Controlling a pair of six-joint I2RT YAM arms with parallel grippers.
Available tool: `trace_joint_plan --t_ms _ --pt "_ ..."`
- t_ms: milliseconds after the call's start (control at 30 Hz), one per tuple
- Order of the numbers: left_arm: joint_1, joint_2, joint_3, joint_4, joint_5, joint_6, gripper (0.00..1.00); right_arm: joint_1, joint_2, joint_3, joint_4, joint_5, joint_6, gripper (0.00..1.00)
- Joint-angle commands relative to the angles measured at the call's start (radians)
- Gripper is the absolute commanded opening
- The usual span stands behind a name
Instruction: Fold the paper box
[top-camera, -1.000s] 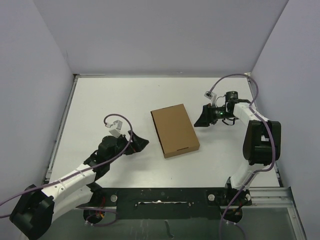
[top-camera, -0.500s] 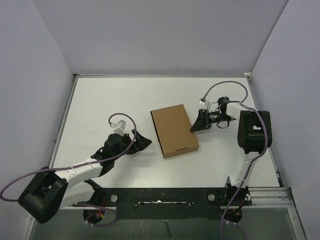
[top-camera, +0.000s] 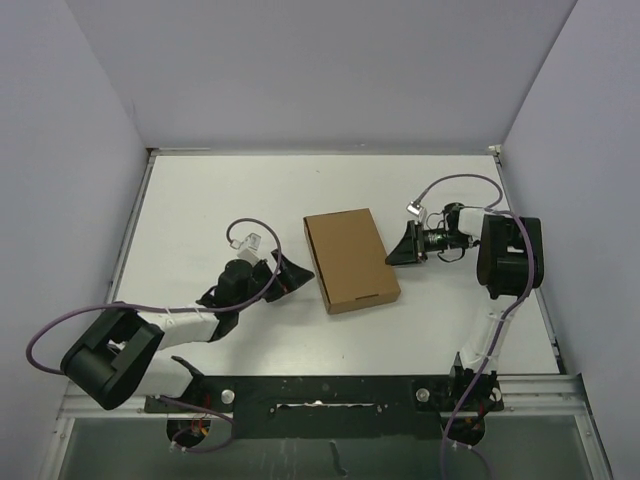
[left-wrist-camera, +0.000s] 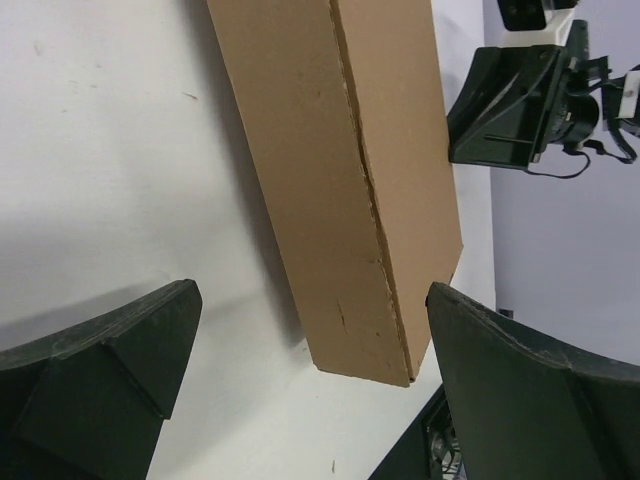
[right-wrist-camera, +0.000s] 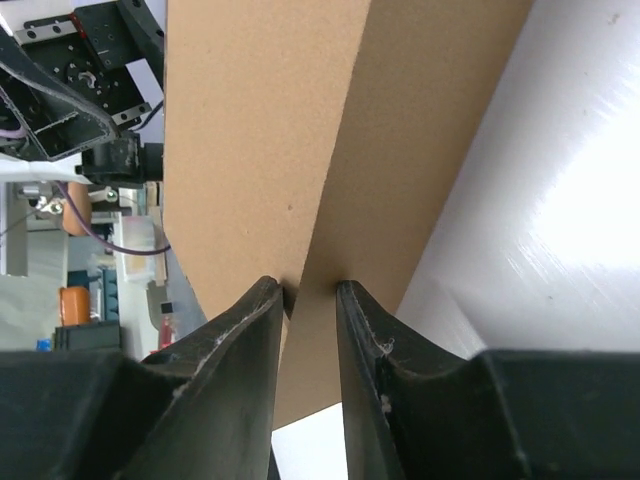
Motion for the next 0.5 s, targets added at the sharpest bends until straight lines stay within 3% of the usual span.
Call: trace_joint_plan --t_ms 0,267,467 --pt "-0.009 0.027 0.054 0.137 0.032 -0.047 0.98 -0.034 0.022 0.014 -0.002 0.066 -0.021 0.25" --pt "-0.01 0.062 0.064 0.216 0.044 -0.081 0.92 -0.049 0.027 0.011 0.001 0.108 -0.02 0.25" --pt "0.001 0.021 0.089 0.046 0.005 -0.024 0.65 -0.066 0.046 0.021 -0.015 0.134 -0.04 0.24"
